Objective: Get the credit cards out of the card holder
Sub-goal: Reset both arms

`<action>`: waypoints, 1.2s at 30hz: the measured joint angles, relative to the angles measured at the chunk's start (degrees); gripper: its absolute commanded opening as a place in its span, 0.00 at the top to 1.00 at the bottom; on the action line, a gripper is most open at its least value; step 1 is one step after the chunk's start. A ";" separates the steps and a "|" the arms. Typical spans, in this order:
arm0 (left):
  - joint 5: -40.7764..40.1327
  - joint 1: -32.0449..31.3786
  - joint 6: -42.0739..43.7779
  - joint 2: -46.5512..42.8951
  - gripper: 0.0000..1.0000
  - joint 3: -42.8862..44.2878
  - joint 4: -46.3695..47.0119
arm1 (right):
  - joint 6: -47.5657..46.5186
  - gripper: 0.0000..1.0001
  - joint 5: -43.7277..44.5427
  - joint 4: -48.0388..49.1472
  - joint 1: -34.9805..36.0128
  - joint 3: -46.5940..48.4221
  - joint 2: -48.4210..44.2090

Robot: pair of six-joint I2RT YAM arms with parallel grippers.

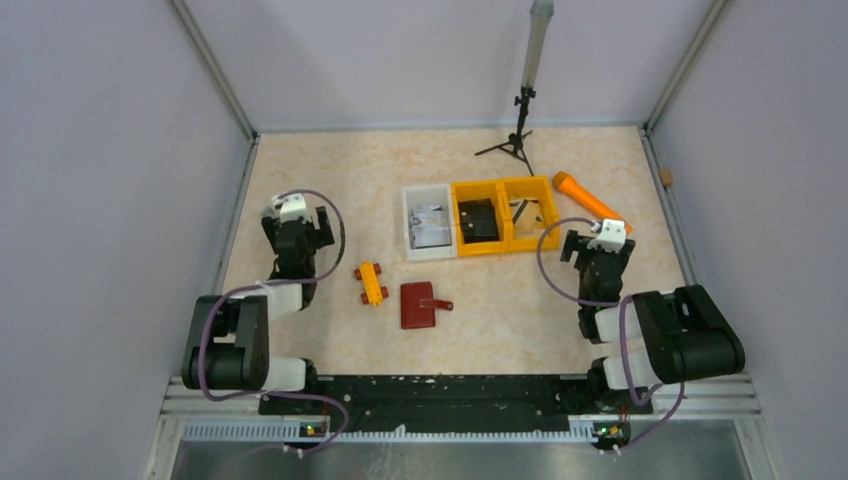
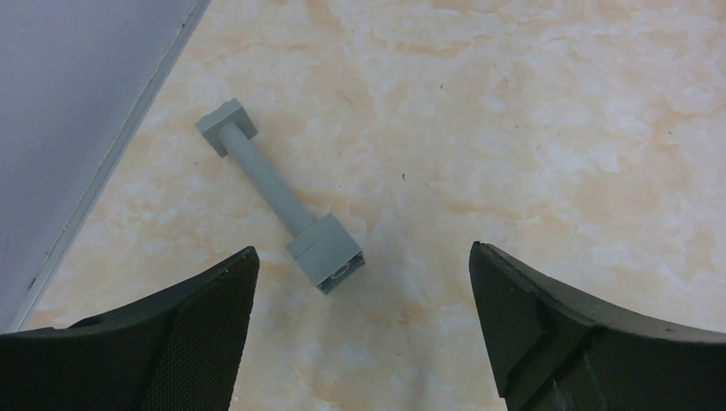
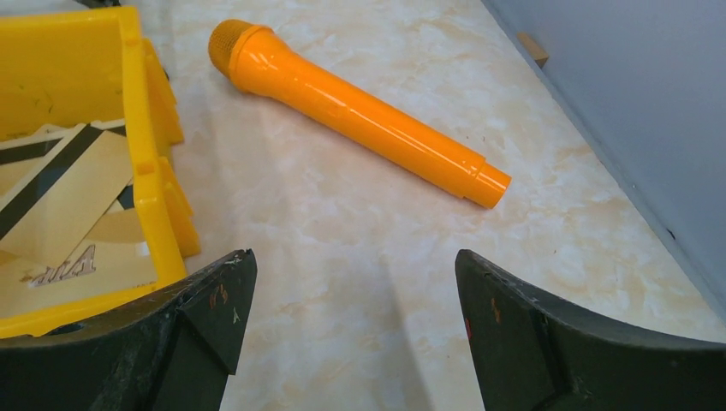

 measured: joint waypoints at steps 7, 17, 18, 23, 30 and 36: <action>3.58 0.00 1.38 -1.51 0.09 -0.52 0.24 | 1.90 0.05 -0.39 2.95 -1.77 1.44 3.32; 5.16 0.07 1.11 4.85 0.01 -5.33 12.24 | 2.47 0.04 -0.42 3.26 -1.90 2.10 3.45; 5.20 0.07 1.11 4.85 0.01 -5.33 12.87 | 2.47 0.04 -0.42 3.28 -1.90 2.10 3.45; 5.35 0.07 1.09 4.85 0.01 -5.33 14.51 | 2.47 0.03 -0.42 3.28 -1.90 2.10 3.45; 5.38 0.07 1.09 4.85 0.01 -5.33 14.64 | 2.47 0.03 -0.42 3.28 -1.90 2.10 3.45; 5.38 0.07 1.11 4.85 0.01 -5.33 14.75 | 2.47 0.02 -0.42 3.26 -1.90 2.10 3.45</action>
